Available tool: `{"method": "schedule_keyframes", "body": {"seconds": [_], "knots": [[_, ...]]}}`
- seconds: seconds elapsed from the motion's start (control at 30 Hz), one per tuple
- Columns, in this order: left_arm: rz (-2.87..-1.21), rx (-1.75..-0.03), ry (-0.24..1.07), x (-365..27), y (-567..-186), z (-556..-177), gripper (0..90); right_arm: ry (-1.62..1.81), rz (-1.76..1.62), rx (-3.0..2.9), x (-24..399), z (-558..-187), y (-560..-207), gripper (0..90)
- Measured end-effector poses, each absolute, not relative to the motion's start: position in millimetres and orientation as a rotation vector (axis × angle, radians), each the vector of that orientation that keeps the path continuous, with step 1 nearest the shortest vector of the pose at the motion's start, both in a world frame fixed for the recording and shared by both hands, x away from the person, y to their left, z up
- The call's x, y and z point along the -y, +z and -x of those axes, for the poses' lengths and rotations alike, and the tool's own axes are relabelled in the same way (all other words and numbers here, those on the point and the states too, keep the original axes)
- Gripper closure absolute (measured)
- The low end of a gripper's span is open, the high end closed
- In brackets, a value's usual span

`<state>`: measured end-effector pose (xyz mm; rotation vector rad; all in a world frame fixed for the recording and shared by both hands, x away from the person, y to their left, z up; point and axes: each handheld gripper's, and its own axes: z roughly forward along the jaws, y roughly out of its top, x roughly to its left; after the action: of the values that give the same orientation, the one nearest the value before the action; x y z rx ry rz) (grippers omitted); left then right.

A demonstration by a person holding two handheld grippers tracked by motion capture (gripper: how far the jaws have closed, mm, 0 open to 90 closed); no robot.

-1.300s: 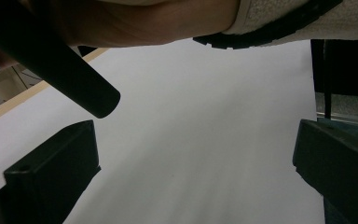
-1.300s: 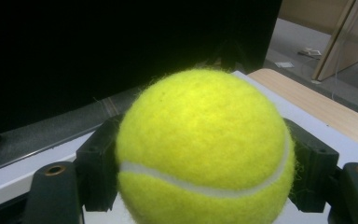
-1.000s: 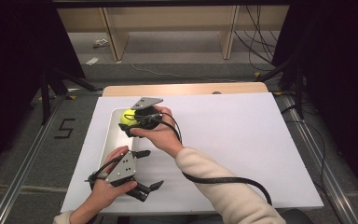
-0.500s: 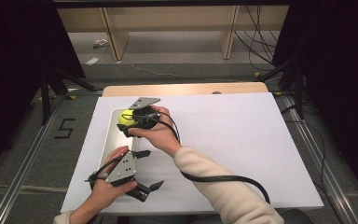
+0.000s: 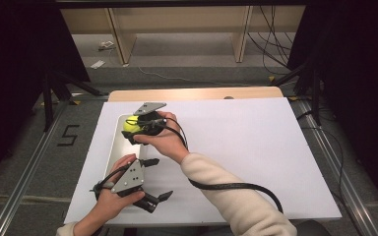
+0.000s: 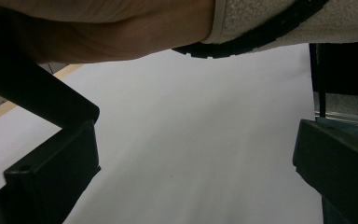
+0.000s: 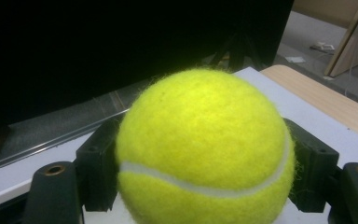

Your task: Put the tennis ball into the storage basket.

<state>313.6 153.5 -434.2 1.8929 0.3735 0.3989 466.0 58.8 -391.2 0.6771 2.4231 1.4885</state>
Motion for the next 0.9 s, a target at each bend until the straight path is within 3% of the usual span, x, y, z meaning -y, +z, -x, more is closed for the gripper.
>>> {"method": "schedule_keyframes", "body": {"seconds": [0.9], "knots": [[-1.897,-0.367,0.400,-153,-434,-313,0.0,1.449,-0.653,-2.491,-73,-471,-399,26.6]]}}
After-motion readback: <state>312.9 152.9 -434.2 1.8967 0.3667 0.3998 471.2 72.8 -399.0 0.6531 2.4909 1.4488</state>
